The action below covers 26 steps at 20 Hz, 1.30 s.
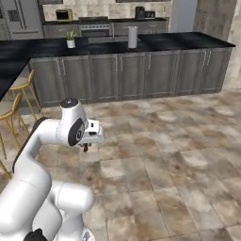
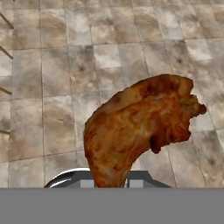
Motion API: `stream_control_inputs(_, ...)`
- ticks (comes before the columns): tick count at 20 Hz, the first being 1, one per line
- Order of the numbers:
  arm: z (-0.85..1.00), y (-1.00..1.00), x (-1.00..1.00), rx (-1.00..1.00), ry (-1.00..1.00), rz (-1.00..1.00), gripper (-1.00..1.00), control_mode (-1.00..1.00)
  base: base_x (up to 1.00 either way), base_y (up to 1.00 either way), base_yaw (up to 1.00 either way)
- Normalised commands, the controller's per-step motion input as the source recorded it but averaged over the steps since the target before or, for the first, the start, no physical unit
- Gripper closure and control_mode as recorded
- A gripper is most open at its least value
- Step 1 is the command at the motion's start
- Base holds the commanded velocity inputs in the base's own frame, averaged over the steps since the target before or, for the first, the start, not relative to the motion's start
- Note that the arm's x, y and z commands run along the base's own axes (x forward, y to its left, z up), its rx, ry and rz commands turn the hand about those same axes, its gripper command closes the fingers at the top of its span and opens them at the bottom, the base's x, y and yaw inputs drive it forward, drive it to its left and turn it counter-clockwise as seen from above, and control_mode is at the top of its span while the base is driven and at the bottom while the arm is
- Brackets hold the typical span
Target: Take the chicken drumsticks from the pan and place one on each plate on the dining counter.
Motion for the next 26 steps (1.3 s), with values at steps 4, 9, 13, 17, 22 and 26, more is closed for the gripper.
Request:
stream_control_inputs(4,0.00,0.00,0.00,0.00,0.00,0.00,1.00,1.00,0.96,-0.16,0.38)
stream_control_inputs(9,0.00,0.00,0.00,0.00,0.00,0.00,1.00,1.00,0.98,-0.18,0.34)
stream_control_inputs(13,0.00,0.00,0.00,0.00,0.00,0.00,1.00,1.00,0.99,-0.21,0.29)
stream_control_inputs(17,0.00,0.00,0.00,0.00,0.00,0.00,1.00,1.00,0.99,-0.17,0.31)
stream_control_inputs(22,0.00,0.00,0.00,0.00,0.00,0.00,1.00,1.00,0.97,-0.12,0.40)
stream_control_inputs(26,0.00,0.00,0.00,0.00,0.00,0.00,1.00,1.00,0.90,-0.05,0.59)
